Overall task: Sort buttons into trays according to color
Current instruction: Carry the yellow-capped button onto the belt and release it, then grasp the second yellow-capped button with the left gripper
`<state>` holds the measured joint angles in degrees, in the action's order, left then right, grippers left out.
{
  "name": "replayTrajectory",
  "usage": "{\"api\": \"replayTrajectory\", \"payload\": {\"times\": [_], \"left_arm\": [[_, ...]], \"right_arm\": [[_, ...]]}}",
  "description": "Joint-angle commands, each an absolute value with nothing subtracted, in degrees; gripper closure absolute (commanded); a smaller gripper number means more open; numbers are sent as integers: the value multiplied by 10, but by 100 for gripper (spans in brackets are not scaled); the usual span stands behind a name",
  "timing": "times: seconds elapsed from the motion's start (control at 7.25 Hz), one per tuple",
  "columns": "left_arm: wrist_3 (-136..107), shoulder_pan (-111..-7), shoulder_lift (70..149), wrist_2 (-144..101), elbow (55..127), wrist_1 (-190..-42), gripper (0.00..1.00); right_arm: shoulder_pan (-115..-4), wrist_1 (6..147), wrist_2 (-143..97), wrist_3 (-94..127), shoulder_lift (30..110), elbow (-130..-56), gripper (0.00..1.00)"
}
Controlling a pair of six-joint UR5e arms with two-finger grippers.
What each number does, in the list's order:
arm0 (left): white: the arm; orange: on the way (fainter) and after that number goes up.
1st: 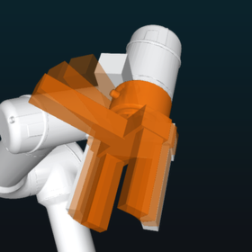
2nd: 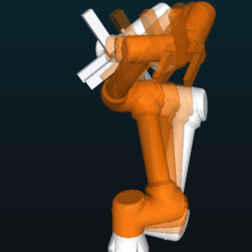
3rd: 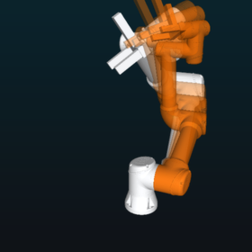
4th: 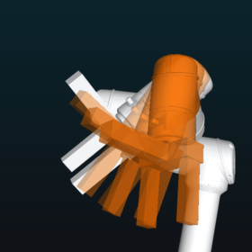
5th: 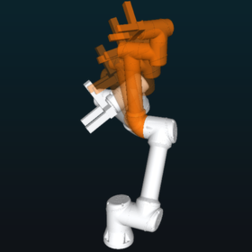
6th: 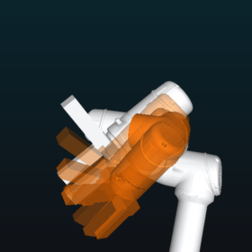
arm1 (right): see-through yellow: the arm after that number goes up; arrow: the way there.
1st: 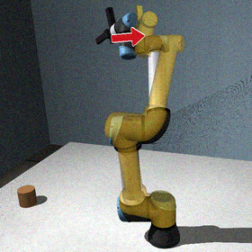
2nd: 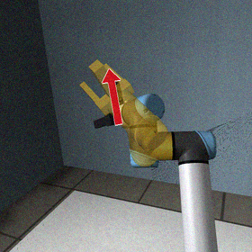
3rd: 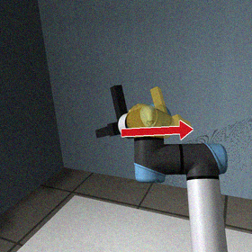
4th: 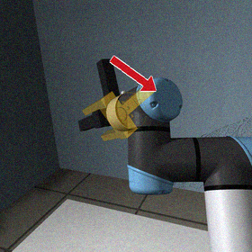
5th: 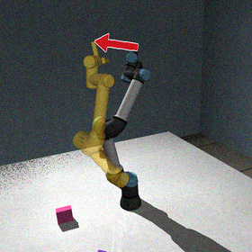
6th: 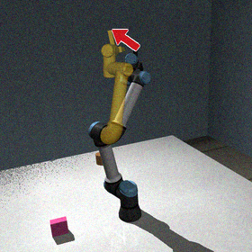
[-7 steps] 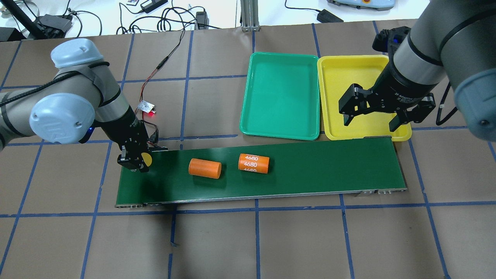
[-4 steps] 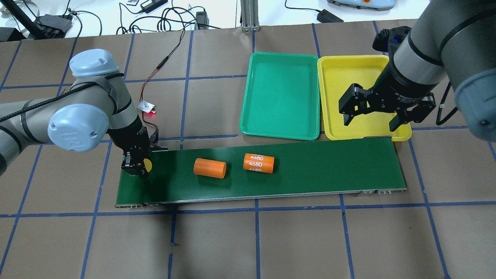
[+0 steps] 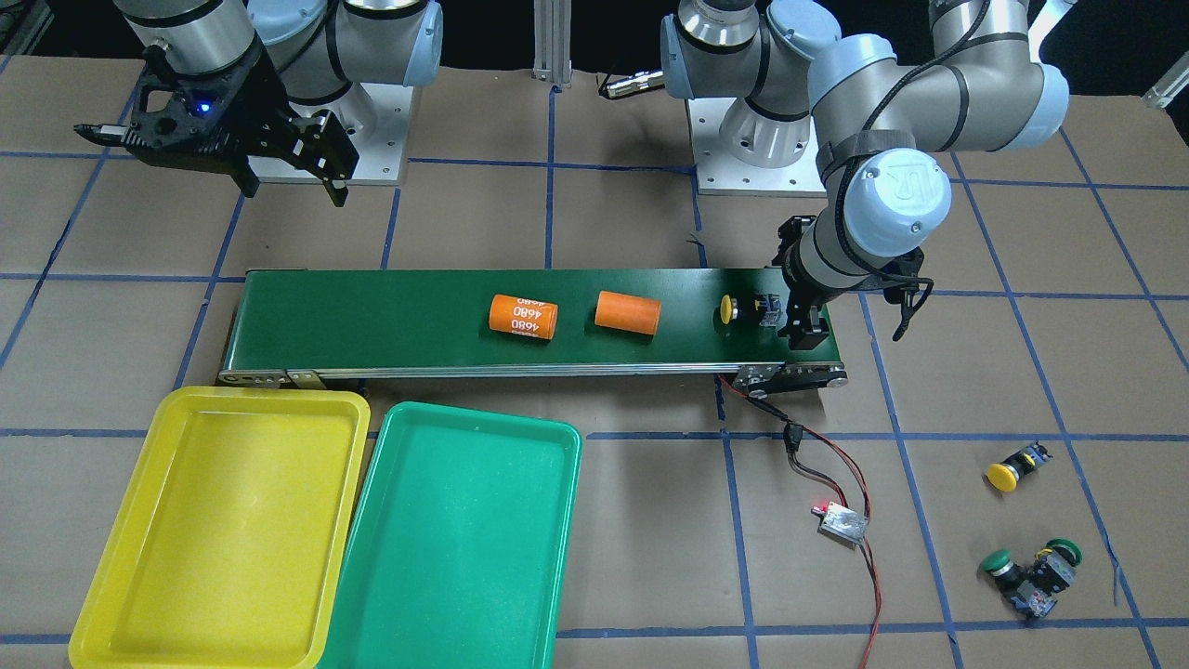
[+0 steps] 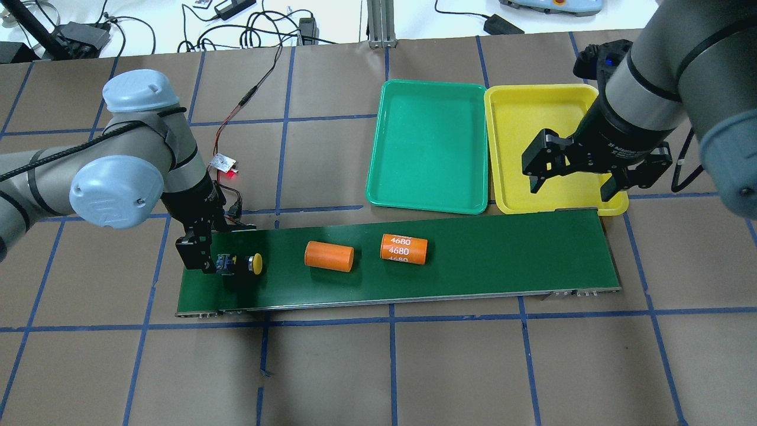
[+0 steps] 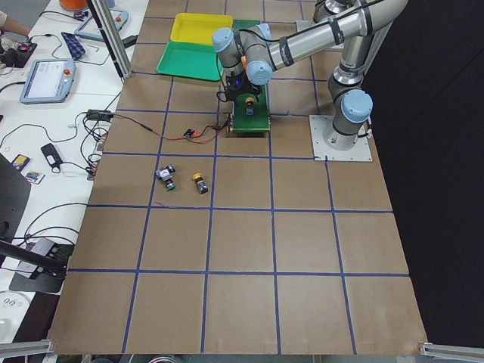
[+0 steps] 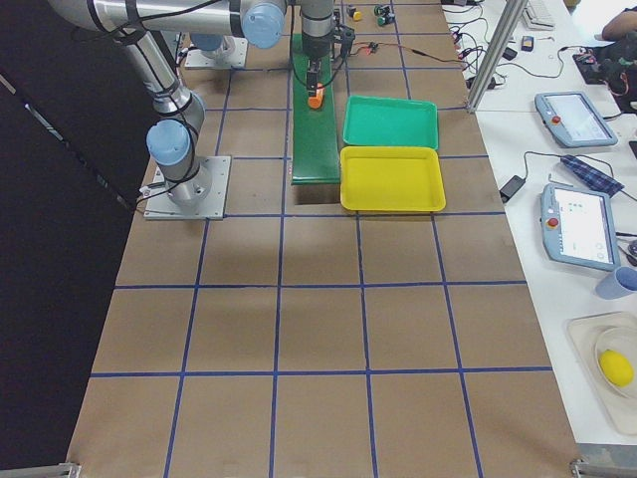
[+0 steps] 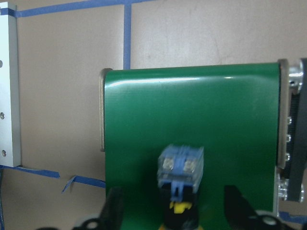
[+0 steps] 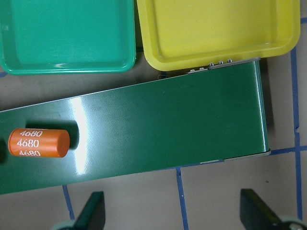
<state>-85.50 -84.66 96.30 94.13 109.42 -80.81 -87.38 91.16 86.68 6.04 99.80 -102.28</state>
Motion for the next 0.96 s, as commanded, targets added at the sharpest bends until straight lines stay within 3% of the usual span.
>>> {"api": "replayTrajectory", "payload": {"times": [0.0,0.41,0.69,0.83], "left_arm": [[-717,-822,958,949,1045,-819,0],[-358,-630,1004,946,1023,-699,0],[-232,-582,1087,940,997,-587,0],[-228,-580,1138,942,944,-570,0]], "right_arm": [[-875,907,869,60,1000,-1023,0],[-872,915,867,59,1000,-1023,0],[-873,919,863,58,998,-1022,0],[-873,920,864,58,998,-1023,0]]}}
